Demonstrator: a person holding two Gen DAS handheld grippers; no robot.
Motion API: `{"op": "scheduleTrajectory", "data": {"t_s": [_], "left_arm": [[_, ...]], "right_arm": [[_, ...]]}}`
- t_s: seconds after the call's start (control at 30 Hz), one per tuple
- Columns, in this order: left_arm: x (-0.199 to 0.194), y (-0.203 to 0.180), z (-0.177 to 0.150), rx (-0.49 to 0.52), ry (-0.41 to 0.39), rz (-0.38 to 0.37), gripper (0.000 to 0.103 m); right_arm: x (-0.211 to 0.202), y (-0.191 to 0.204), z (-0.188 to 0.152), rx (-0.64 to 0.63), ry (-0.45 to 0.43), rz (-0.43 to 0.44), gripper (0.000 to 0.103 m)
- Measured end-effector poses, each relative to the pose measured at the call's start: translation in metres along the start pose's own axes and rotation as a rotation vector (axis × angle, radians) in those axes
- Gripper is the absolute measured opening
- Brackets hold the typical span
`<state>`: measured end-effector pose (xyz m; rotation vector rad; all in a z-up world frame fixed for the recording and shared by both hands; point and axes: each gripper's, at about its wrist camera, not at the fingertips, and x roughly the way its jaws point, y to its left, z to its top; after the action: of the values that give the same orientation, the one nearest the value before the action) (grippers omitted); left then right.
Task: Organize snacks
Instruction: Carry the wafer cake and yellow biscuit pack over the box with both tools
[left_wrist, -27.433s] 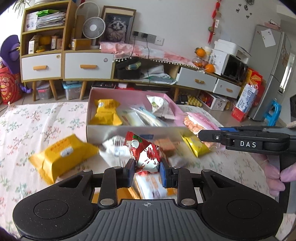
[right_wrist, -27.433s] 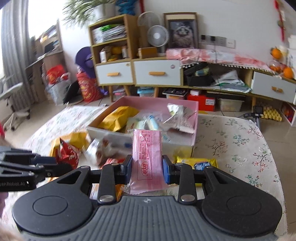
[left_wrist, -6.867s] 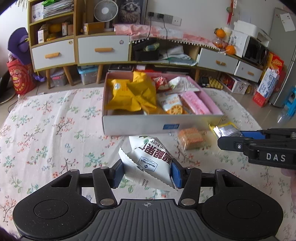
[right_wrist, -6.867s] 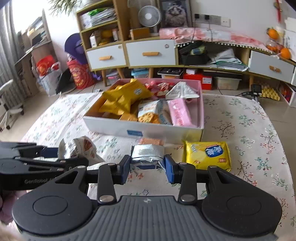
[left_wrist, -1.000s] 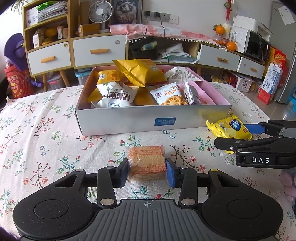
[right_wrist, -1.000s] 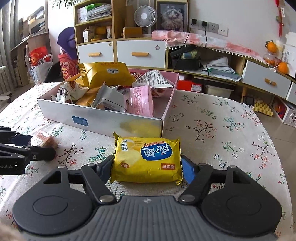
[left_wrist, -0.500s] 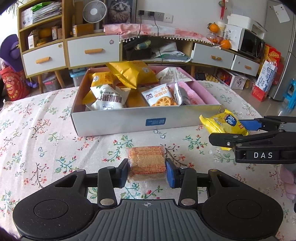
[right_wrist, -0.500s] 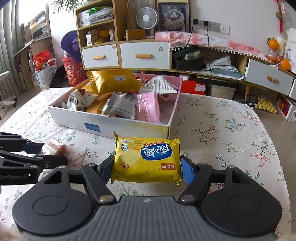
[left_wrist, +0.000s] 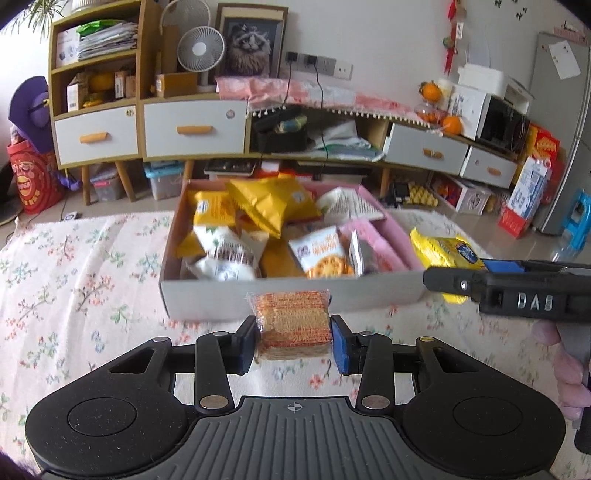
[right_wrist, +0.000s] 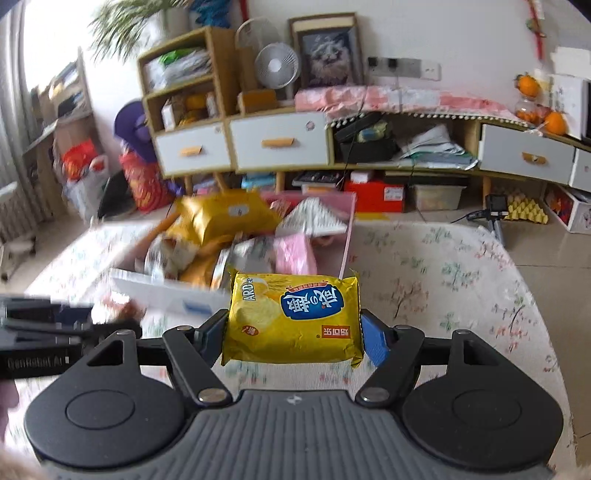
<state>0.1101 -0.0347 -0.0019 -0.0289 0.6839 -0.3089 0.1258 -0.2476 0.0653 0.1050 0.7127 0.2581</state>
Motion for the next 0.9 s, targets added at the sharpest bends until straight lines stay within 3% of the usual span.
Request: {"op": "scheduleTrajectory", "data": {"t_s": [0.37, 0.9], "left_arm": [[0.034, -0.001, 0.025, 0.056, -0.047, -0.045, 0.038], [0.077, 0.005, 0.030, 0.086, -0.033, -0.110, 0.039]], "right_arm": [[0.030, -0.016, 0.030, 0.226, -0.040, 0.060, 0.070], [0.077, 0.006, 0.045, 0.166, 0.010, 0.033, 0.070]]}}
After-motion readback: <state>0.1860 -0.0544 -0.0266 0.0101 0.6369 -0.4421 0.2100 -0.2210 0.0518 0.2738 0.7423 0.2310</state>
